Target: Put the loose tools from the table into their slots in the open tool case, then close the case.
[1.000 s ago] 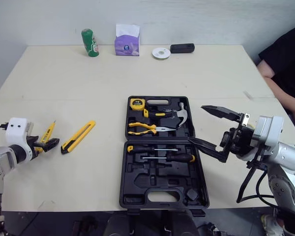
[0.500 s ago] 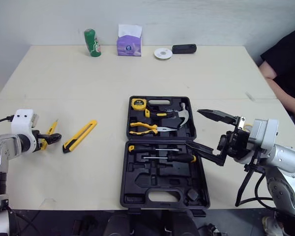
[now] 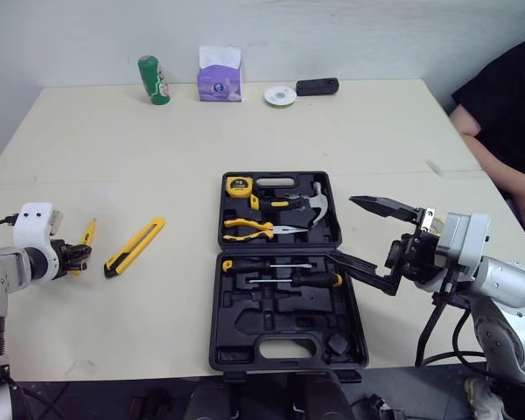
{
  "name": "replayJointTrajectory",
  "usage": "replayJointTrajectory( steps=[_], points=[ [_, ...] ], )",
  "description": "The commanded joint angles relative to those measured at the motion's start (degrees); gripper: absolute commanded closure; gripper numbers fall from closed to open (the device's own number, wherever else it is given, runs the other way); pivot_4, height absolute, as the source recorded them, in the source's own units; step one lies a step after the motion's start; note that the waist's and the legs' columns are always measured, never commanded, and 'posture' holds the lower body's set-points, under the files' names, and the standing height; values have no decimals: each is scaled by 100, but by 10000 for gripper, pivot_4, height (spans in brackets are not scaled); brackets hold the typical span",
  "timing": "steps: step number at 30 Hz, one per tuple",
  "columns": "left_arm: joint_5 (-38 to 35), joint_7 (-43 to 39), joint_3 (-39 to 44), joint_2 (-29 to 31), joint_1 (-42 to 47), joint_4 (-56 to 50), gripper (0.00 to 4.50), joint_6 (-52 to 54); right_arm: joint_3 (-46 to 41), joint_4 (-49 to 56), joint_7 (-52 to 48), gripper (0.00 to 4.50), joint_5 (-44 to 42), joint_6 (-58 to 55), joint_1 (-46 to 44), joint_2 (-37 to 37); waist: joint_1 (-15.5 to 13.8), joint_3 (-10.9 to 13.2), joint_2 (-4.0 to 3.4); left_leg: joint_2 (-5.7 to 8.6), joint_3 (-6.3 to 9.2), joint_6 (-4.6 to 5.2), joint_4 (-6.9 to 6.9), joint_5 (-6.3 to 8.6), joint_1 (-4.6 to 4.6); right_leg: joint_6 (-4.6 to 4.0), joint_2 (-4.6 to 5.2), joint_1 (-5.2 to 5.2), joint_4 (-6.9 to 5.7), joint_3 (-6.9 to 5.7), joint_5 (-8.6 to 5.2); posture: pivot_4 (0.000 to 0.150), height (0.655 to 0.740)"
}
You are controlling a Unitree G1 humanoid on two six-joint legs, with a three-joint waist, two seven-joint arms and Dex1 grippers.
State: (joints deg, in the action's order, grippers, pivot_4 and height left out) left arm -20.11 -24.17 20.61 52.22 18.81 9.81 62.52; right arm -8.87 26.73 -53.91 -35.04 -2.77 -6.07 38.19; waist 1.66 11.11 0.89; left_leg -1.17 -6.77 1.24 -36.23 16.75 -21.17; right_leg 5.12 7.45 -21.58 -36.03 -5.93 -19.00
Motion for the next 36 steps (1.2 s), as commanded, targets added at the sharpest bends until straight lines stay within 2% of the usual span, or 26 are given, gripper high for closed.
replayJointTrajectory(
  steps=[1,7,11,20,27,36],
  points=[
    [182,142,279,-116,-159,220,40051,-524,-40,197,34,0,17,2,-47,0,-7,0,0,-1,1,-6,2,0,1,-1,0,0,-2,-1,0,1500,7400],
    [-11,-370,545,-46,-246,-107,40051,-1589,-33,195,-37,0,102,-8,-62,72,-29,2,19,-2,7,-24,-1,5,-11,-4,1,-4,-2,-8,-1,1500,7400],
    [-50,-838,643,72,-244,-203,40052,-2335,-68,191,-78,0,122,-44,-59,120,-30,0,30,1,8,0,-3,0,-20,-3,4,-4,9,-10,-1,1500,7400],
    [-1149,-2894,860,-161,-93,-568,40052,-3662,-171,78,-214,0,169,-81,-140,292,-26,2,32,1,9,7,-6,-2,-23,-3,4,-3,12,-14,-1,1500,7400],
    [-1862,-3979,-38,-43,443,-1031,40052,-2833,-546,20,-326,0,215,68,251,422,-56,4,36,2,9,13,-12,-6,-25,-1,1,0,8,-16,0,1500,7400],
    [-1687,-4723,-1681,-215,1313,-1996,40052,-2677,-1065,478,-277,0,106,87,1249,393,-170,4,37,7,7,20,-23,-7,-29,4,-1,1,7,-13,2,1500,7400]
  ],
)
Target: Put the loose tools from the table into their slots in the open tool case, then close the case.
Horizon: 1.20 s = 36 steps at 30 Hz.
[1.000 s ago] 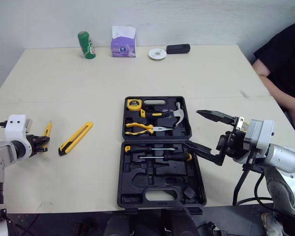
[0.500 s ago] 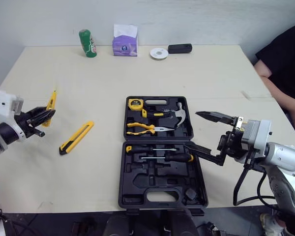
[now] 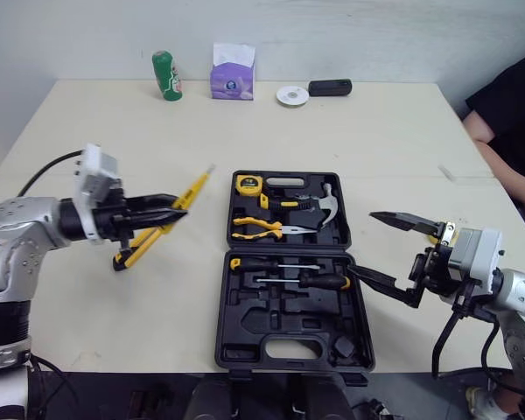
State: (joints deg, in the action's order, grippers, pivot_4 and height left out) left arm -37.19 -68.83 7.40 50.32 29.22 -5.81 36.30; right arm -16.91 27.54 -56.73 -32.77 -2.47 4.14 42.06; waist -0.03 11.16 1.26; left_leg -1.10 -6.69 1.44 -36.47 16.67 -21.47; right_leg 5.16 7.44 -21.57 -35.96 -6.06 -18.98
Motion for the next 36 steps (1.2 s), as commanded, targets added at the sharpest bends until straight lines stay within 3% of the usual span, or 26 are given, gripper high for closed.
replayJointTrajectory(
  steps=[1,6,16,21,29,36],
  points=[
    [65,-337,-553,-45,349,-544,40052,-72,-304,474,-1,0,-148,48,353,5,-7,0,0,0,0,0,0,0,0,0,-1,0,0,0,0,1500,7400],
    [613,-646,-1621,-60,589,-1104,40052,-223,-540,785,45,0,-180,-90,810,97,13,0,0,0,-6,1,-3,-1,3,0,-8,3,1,9,0,1500,7400],
    [2383,-121,-3573,-288,1392,-1482,40052,418,-799,1225,75,0,-340,-316,1440,63,-51,0,1,-3,2,7,-29,0,-6,1,-13,6,-1,6,1,1500,7400],
    [2499,4,-3897,-583,1801,-1465,40052,1251,-804,1352,130,0,-357,-377,1569,58,-123,0,1,-10,7,18,-63,7,-21,4,-16,7,-3,5,2,1500,7400],
    [3054,175,-4421,-668,1993,-1297,40052,1606,-645,1608,461,0,-318,-594,1397,69,-136,0,0,-10,12,19,-71,8,-27,4,-15,6,-4,1,2,1500,7400],
    [3090,67,-4634,-799,2147,-1308,40052,1841,-523,1609,588,0,-200,-594,1265,22,-132,0,0,-11,14,19,-73,8,-27,4,-16,6,-5,1,2,1500,7400]
  ],
)
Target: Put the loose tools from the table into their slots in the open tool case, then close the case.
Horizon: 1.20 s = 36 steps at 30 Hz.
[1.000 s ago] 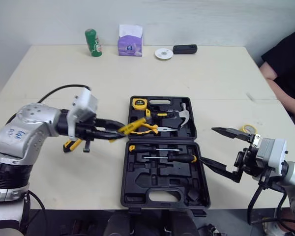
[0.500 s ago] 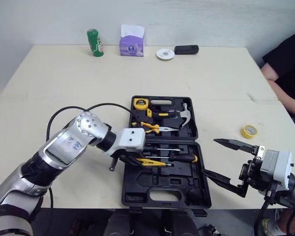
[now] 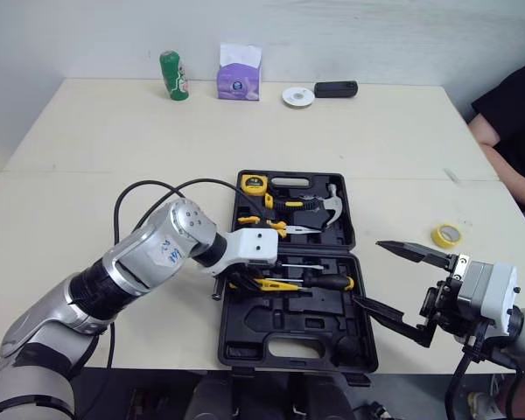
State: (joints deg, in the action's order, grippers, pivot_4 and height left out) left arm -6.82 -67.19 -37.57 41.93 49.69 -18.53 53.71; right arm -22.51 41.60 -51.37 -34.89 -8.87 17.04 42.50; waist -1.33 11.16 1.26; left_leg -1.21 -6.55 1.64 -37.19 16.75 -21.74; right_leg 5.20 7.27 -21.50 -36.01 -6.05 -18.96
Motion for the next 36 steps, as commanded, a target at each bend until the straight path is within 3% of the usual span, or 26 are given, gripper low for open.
replayJointTrajectory(
  steps=[1,21,36],
  points=[
    [52,-116,-161,47,117,-52,40052,147,61,186,52,0,35,59,-38,-29,-2,0,0,0,1,0,0,0,0,0,0,0,0,-1,0,1500,7400],
    [-53,23,8,48,170,-627,40052,448,-11,-209,-393,0,267,816,540,-299,-7,0,0,1,2,2,-11,-1,-2,0,2,1,-5,0,0,1500,7400],
    [140,447,-258,147,-257,-736,40052,500,128,-208,-319,0,261,809,439,-259,-9,-1,-1,0,6,2,-15,-1,-2,0,2,4,-9,0,0,1500,7400]
  ],
)
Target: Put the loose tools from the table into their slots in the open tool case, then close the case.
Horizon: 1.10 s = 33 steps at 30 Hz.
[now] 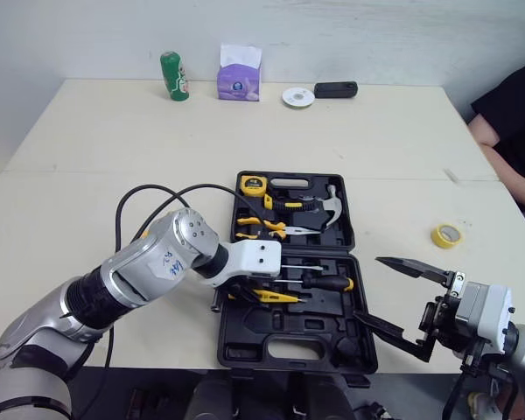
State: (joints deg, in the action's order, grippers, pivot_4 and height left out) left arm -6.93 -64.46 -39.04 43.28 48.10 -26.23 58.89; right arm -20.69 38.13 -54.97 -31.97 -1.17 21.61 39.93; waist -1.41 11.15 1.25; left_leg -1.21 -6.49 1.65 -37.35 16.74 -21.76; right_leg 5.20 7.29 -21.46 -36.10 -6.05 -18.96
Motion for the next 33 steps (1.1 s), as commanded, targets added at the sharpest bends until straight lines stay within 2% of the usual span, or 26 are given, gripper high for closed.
replayJointTrajectory(
  steps=[1,15,33],
  points=[
    [149,212,-84,-22,-92,61,40052,-20,-48,149,54,0,-32,25,-27,-2,-1,0,0,0,0,0,0,0,0,0,0,1,0,0,0,1500,7400],
    [111,316,-14,-194,329,-35,40052,199,11,359,252,0,-89,-254,-166,71,-1,0,0,4,8,4,-5,-2,-1,3,4,4,-3,-3,2,1500,7400],
    [82,421,-236,-206,256,-67,40052,259,49,546,418,0,-134,-706,-480,112,-6,0,0,5,23,4,-22,-2,-24,3,3,-2,-3,-18,2,1500,7400]
  ],
)
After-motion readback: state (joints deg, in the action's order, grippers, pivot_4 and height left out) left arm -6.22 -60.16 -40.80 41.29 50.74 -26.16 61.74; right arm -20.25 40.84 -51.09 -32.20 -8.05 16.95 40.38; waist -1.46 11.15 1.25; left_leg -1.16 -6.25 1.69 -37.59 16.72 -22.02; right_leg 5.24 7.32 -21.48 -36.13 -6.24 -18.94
